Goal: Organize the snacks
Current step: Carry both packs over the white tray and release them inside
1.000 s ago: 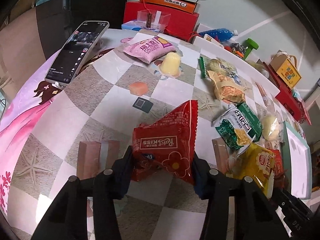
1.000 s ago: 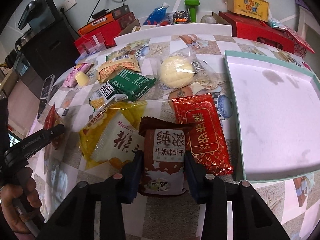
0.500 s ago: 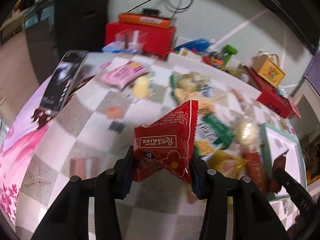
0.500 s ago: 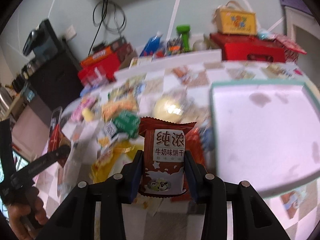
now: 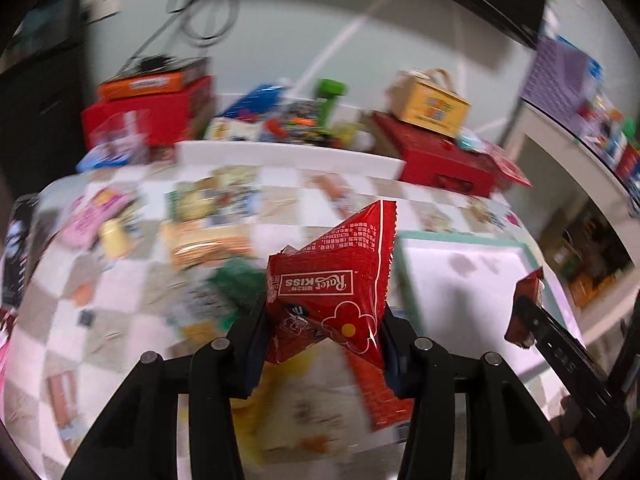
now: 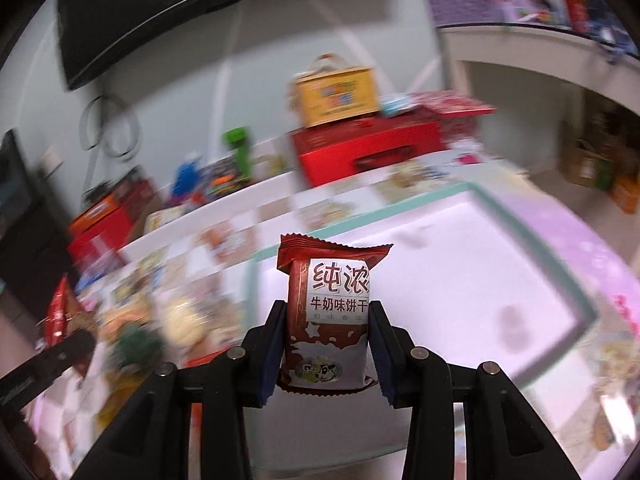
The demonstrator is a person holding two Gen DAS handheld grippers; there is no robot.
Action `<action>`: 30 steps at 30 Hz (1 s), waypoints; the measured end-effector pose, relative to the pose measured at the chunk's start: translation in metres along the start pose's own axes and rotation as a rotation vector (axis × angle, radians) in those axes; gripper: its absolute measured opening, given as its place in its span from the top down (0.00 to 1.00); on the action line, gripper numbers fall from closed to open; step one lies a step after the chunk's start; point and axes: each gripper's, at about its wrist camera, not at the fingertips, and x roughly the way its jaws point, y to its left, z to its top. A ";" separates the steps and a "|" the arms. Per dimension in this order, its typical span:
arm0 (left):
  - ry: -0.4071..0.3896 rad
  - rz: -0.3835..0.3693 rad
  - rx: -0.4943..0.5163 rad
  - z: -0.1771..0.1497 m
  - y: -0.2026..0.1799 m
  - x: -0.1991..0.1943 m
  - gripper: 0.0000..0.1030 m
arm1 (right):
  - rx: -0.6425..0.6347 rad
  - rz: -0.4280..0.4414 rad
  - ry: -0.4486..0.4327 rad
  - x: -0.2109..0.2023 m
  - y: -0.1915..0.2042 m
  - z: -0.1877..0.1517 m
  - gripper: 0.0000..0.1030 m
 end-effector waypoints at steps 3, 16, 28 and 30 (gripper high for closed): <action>0.011 -0.050 0.062 0.000 -0.033 0.010 0.53 | 0.030 -0.079 -0.018 0.001 -0.024 0.003 0.59; 0.097 -0.179 0.247 -0.020 -0.132 0.061 0.52 | 0.140 -0.204 -0.072 0.011 -0.080 0.010 0.59; 0.140 -0.191 0.290 -0.031 -0.154 0.090 0.52 | 0.177 -0.246 -0.070 0.017 -0.101 0.013 0.59; 0.140 -0.198 0.293 -0.032 -0.155 0.091 0.51 | 0.176 -0.250 -0.076 0.019 -0.102 0.014 0.59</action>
